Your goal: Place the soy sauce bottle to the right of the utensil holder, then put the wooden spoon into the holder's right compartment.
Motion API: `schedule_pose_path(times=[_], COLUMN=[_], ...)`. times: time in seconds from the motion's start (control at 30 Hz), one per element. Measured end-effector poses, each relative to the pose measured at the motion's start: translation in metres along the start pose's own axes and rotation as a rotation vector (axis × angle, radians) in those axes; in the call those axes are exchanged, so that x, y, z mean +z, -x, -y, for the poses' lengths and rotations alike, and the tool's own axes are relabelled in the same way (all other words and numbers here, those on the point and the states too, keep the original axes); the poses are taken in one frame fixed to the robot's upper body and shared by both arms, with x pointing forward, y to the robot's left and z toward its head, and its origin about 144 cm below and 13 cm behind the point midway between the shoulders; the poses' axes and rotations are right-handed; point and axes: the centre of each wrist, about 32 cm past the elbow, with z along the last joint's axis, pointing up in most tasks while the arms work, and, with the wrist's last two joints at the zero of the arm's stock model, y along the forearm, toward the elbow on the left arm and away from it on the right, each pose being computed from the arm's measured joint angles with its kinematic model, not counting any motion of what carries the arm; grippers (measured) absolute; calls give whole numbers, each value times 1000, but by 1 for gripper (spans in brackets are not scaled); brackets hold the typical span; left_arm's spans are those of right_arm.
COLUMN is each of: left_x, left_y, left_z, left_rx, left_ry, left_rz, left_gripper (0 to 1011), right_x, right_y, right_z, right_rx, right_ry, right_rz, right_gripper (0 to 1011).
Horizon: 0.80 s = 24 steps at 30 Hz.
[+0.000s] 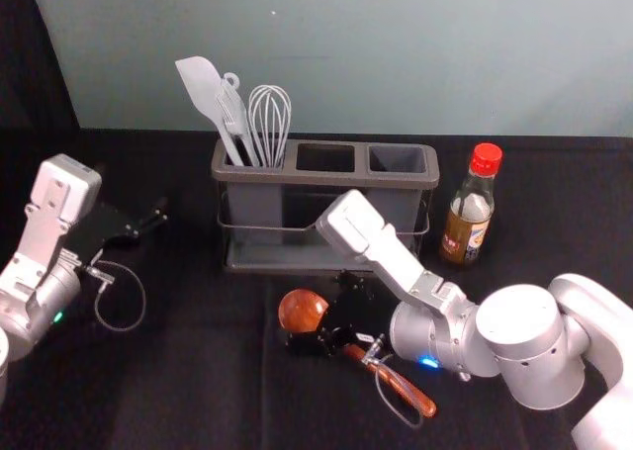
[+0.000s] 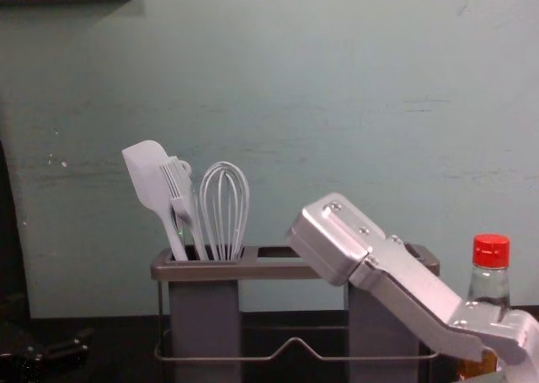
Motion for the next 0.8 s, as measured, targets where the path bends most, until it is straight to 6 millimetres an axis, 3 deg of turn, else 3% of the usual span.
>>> schedule_pose_path(times=[0.8], left_x=[0], left_y=[0], left_z=[0], left_rx=[0], left_ry=[0], left_rz=[0], left_gripper=[1005], right_x=[-11], right_y=[1], right_z=[-11], right_rx=[-5], right_ry=[16], right_rz=[-19], right_gripper=[1002])
